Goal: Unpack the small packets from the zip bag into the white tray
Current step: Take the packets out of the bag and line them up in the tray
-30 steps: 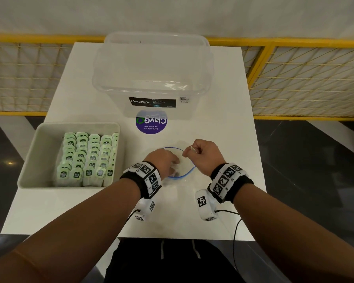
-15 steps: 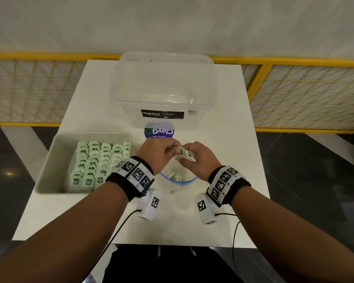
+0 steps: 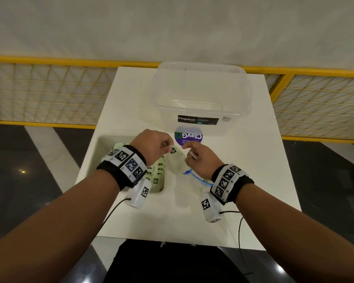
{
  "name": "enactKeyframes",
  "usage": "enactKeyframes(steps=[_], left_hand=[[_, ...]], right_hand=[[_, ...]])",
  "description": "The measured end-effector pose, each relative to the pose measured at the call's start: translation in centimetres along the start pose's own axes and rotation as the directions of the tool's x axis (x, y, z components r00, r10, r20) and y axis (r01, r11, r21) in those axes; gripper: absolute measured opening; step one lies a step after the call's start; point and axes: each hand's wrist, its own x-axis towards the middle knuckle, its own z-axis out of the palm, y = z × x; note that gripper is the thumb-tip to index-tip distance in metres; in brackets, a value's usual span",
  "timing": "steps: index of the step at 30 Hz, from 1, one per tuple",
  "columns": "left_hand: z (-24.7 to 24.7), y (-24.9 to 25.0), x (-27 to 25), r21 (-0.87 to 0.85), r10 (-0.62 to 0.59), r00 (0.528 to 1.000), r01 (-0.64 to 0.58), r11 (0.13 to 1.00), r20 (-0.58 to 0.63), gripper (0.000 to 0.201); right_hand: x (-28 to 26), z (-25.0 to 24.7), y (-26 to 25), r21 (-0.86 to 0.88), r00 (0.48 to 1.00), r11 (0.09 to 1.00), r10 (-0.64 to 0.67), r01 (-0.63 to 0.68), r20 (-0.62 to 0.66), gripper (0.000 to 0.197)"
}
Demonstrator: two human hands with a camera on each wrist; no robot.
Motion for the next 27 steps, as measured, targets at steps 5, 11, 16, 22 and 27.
enactKeyframes(steps=[5, 11, 16, 22, 27], left_hand=[[-3.1, -5.3, -1.0, 0.179, -0.058, 0.992, 0.037, 0.983, 0.112, 0.009], [-1.1, -9.2, -1.7, 0.445, -0.18, 0.848, -0.072, 0.892, 0.499, 0.021], [1.5, -10.2, -0.9, 0.527, -0.262, 0.716, -0.172, 0.832, 0.647, 0.026], [3.3, -11.3, 0.9, 0.602, -0.234, 0.756, -0.253, 0.758, 0.612, 0.031], [4.0, -11.7, 1.2, 0.537, -0.197, 0.753, -0.235, 0.81, 0.628, 0.035]], right_hand=[[0.9, 2.1, -2.2, 0.112, 0.996, 0.99, 0.089, -0.087, -0.019, 0.017], [1.3, 3.7, -3.0, 0.119, 0.991, 0.984, 0.131, -0.133, 0.022, 0.008], [1.0, 4.5, -3.3, 0.098, 0.993, 0.989, 0.114, -0.114, 0.007, 0.013], [0.9, 5.5, -2.8, 0.163, 0.986, 0.972, 0.169, -0.169, 0.017, 0.023], [0.8, 6.1, -2.7, 0.163, 0.985, 0.972, 0.172, -0.17, -0.004, 0.008]])
